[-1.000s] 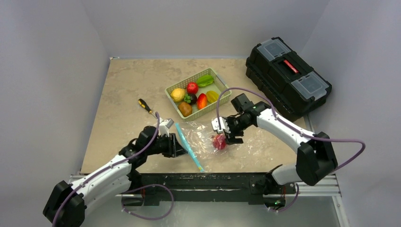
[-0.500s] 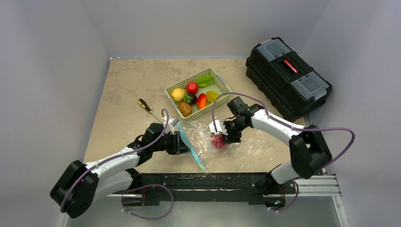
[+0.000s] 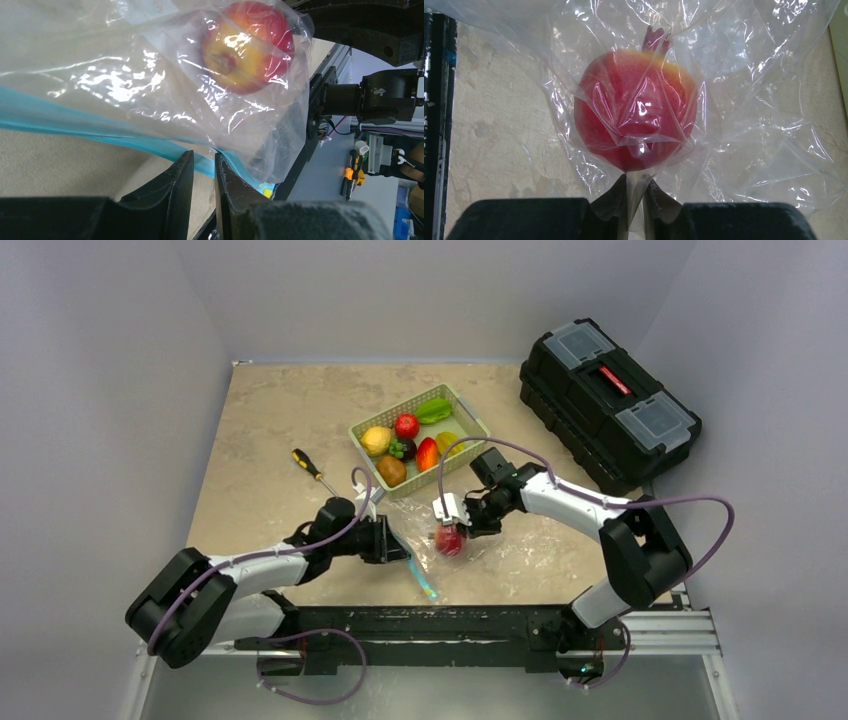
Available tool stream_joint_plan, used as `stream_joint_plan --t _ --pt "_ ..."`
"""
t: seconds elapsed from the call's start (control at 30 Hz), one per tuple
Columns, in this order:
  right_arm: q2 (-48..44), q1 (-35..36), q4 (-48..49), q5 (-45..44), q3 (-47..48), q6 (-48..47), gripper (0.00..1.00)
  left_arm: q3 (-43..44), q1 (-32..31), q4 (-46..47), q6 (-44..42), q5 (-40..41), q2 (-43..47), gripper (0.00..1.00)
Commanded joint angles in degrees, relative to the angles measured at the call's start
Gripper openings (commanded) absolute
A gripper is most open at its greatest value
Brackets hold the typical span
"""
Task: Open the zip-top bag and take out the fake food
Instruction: Pick up the fake fruit from the zipper food storage bag.
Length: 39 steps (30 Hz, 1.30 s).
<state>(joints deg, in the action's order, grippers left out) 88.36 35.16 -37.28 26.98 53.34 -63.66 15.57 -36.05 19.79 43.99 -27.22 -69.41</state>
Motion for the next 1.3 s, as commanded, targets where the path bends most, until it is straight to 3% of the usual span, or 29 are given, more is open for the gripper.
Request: stream_joint_plan --t 0.0,0.57,1.27 --pt "0.49 0.8 2.84 4.13 2.0 4.3 0.12 2.27 -0.45 5.22 0.22 -1.42 -0.79 0.21" --pt "2.21 0.83 6.06 9.16 3.06 12.76 0.17 2.09 -0.64 6.04 0.56 -1.33 -1.21 0.22" --pt "2.55 0.87 9.32 9.12 2.56 17.16 0.16 1.47 -0.6 7.08 1.49 -1.82 0.21 0.24"
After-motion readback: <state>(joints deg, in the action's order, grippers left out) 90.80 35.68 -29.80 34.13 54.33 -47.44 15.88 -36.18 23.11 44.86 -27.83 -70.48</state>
